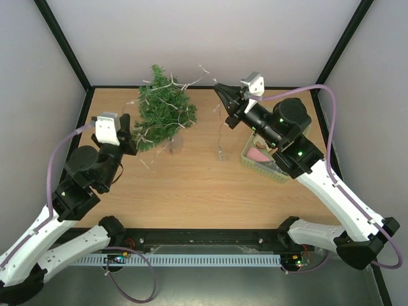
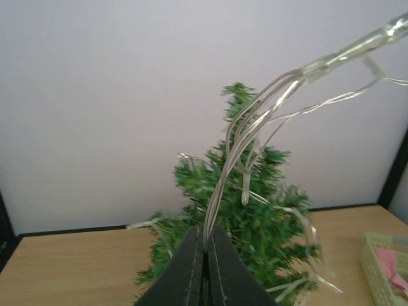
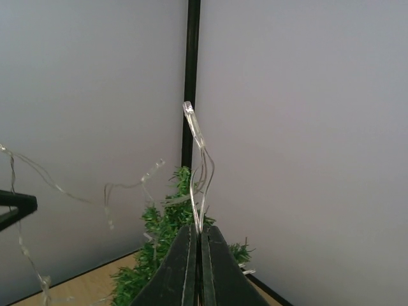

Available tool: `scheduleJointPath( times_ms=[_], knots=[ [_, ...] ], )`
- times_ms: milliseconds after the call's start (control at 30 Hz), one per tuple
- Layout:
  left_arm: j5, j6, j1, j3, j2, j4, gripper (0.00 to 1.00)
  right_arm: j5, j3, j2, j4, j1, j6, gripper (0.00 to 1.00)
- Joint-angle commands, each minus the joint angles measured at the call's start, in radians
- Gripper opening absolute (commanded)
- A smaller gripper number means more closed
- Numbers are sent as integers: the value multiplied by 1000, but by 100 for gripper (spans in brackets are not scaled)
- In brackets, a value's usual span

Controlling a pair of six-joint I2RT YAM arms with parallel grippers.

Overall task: Decorate the small christmas tree
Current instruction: Wrap the decoration item around the Christmas tree.

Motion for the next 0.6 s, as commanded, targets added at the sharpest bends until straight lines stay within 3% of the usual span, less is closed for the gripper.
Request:
scheduleJointPath(
  times_ms=[0, 167, 333, 567],
  knots=[
    [122, -52, 123, 53, 24, -27, 3, 37, 60, 1, 8, 6, -53, 2],
    [251, -79, 242, 90, 90, -54, 2, 43, 79, -11, 9, 6, -94, 2],
    [288, -109, 334, 128, 127, -43, 2, -2, 67, -24, 80, 5, -113, 2],
    [405, -159, 537, 195, 203, -28, 2, 40, 119, 62, 151, 5, -190, 2]
  ],
)
